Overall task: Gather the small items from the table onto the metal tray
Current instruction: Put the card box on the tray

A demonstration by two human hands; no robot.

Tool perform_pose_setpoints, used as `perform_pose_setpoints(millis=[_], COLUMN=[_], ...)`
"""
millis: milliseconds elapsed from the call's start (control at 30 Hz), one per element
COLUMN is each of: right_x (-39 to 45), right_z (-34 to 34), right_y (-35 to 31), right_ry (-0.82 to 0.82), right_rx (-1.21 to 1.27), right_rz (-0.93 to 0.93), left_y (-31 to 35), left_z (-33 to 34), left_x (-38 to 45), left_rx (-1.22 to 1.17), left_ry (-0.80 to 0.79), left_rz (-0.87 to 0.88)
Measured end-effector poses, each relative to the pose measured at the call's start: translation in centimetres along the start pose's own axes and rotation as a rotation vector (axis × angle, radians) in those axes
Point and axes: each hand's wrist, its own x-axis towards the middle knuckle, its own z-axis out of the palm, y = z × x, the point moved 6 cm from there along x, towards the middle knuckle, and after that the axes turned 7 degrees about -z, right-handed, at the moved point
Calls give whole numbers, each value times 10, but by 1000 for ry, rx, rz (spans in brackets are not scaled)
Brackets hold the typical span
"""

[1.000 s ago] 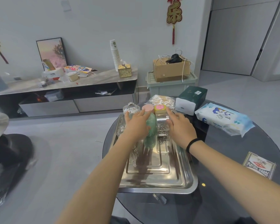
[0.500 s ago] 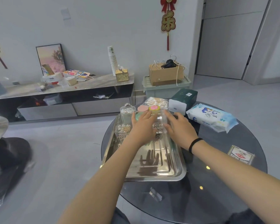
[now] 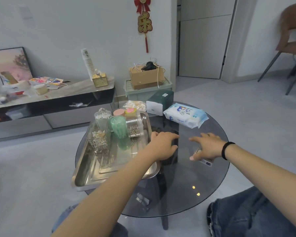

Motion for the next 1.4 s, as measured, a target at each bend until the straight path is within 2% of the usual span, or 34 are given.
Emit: perform_pose_setpoints(millis=[100, 267, 400, 467, 533, 667, 833, 900, 1033, 1167, 1300, 1400], right_x=[2, 8, 12, 15, 20, 35, 48, 51, 57, 55, 52, 51], right_z=[5, -4, -25, -36, -41, -45, -31, -24, -15, -11, -9, -4], right_y=[11, 8, -16, -40, -64, -111, -155, -163, -170, -171, -179, -184], right_ry=[-56, 131, 324, 376, 401, 375, 189, 197, 326, 416, 391, 318], right_rx=[110, 204, 414, 470, 472, 453, 417, 376, 342, 277, 256, 287], right_rz=[-5, -31, -138, -220, -284, -399, -550, -562, -497, -477, -543, -584], left_y=[6, 5, -13, -28, -41, -83, -140, -148, -165, -172, -163, -155], left_z=[8, 12, 0, -4, -8, -24, -31, -30, -29, -30, -29, -29], left_x=[7, 14, 9, 1, -6, -22, -48, -53, -57, -61, -67, -65], left_rx=[-12, -111, -558, -872, -1065, -1152, -1216, -1246, -1177, -812, -605, -305], left_ry=[-22, -85, -148, -221, -267, -156, -55, -15, 116, 85, 37, 20], left_rz=[13, -9, -154, -287, -373, -491, -674, -700, -735, -655, -600, -494])
